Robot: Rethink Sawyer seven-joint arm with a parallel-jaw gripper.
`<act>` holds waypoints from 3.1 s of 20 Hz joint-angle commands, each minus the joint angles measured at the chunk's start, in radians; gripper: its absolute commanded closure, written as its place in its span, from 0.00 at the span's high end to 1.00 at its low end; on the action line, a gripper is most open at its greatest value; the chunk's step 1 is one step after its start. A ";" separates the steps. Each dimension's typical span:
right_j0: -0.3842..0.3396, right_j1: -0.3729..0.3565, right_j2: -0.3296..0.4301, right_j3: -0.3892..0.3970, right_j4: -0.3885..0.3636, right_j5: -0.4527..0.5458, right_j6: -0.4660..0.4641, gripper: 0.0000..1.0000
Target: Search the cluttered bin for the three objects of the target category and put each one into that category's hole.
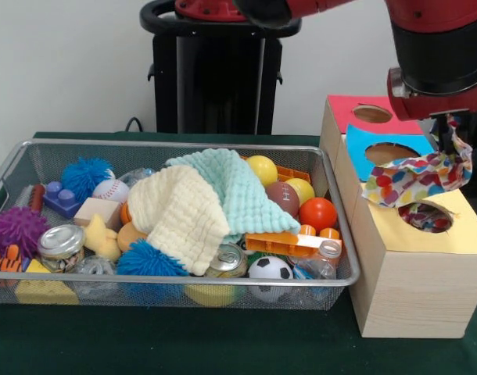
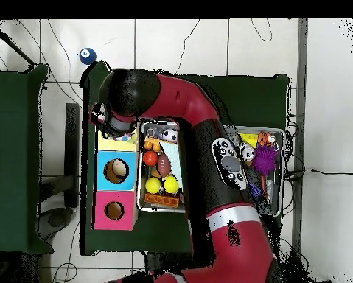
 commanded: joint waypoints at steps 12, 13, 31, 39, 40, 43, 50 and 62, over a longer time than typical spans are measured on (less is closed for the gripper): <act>-0.055 0.036 0.207 0.065 -0.014 -0.030 -0.186 0.00; -0.060 0.037 0.213 0.065 -0.014 -0.042 -0.186 0.00; -0.108 0.006 0.217 0.098 -0.142 -0.199 -0.166 0.00; -0.132 0.017 0.221 0.087 -0.185 -0.122 -0.171 0.00; -0.134 0.013 0.230 0.099 -0.180 -0.116 -0.167 0.00; -0.129 0.036 0.244 0.074 -0.171 -0.082 -0.169 0.00; -0.117 0.030 0.236 0.078 -0.149 -0.014 -0.119 0.00; -0.118 0.006 0.214 0.137 -0.154 -0.039 -0.065 0.00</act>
